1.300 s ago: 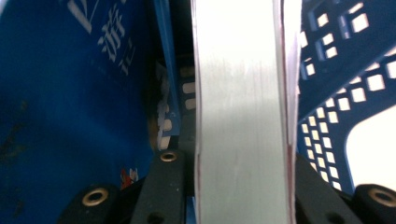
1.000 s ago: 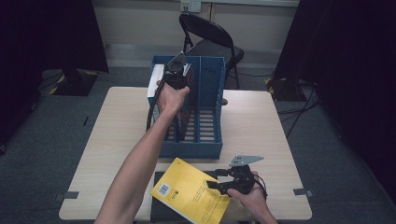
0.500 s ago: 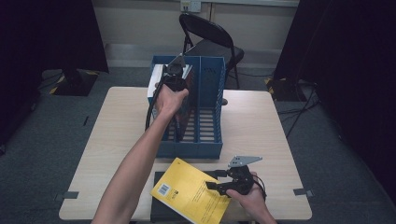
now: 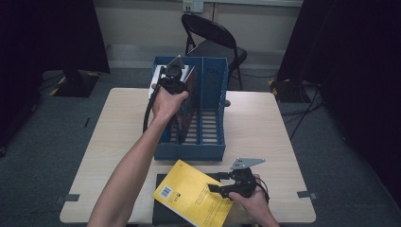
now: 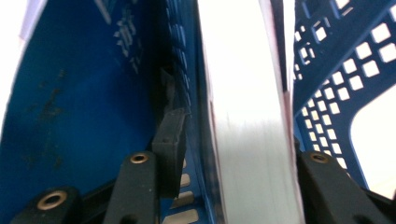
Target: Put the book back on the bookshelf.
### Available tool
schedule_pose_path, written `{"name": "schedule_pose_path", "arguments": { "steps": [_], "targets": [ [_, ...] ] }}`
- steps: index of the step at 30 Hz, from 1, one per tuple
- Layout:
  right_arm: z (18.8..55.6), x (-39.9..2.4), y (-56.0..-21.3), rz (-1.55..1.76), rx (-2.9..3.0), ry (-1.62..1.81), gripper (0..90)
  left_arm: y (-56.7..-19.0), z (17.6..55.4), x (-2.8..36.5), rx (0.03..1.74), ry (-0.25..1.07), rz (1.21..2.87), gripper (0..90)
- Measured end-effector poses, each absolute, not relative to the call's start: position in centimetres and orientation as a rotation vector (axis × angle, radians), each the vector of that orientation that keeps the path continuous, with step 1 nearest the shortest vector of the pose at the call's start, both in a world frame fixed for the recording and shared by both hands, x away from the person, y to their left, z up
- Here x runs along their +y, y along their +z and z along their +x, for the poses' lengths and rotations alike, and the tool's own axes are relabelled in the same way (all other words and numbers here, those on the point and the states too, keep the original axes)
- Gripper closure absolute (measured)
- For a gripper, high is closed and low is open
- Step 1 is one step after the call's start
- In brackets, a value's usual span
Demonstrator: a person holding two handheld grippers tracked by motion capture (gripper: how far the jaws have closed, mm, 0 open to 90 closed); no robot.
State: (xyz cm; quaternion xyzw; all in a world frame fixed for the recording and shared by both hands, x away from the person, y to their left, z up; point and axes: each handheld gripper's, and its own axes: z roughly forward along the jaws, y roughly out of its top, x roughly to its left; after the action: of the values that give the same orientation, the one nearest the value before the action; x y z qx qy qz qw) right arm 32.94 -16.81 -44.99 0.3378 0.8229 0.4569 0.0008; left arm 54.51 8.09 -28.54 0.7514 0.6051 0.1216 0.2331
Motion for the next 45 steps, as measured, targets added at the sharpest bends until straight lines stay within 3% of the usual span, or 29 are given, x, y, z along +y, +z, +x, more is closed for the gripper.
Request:
{"name": "schedule_pose_path", "arguments": {
  "steps": [18,26,37,43,45],
  "targets": [
    [33.0,-16.8,-45.1,1.068,2.584,1.430,34.7,-28.7,52.9,8.6,1.468,0.352,2.105,46.9],
    [33.0,-16.8,-45.0,1.065,2.583,1.431,34.7,-29.1,52.2,8.9,1.403,0.374,2.124,51.9],
    [33.0,-16.7,-45.0,1.065,2.580,1.431,34.7,-29.3,49.6,9.5,1.285,0.415,2.130,52.6],
    [33.0,-16.7,-45.0,1.068,2.579,1.428,34.7,-29.6,47.9,10.3,1.235,0.384,2.105,48.4],
    [33.0,-16.7,-45.0,1.068,2.581,1.426,34.7,-29.9,47.4,10.7,1.226,0.414,2.104,51.1]
  ]
}}
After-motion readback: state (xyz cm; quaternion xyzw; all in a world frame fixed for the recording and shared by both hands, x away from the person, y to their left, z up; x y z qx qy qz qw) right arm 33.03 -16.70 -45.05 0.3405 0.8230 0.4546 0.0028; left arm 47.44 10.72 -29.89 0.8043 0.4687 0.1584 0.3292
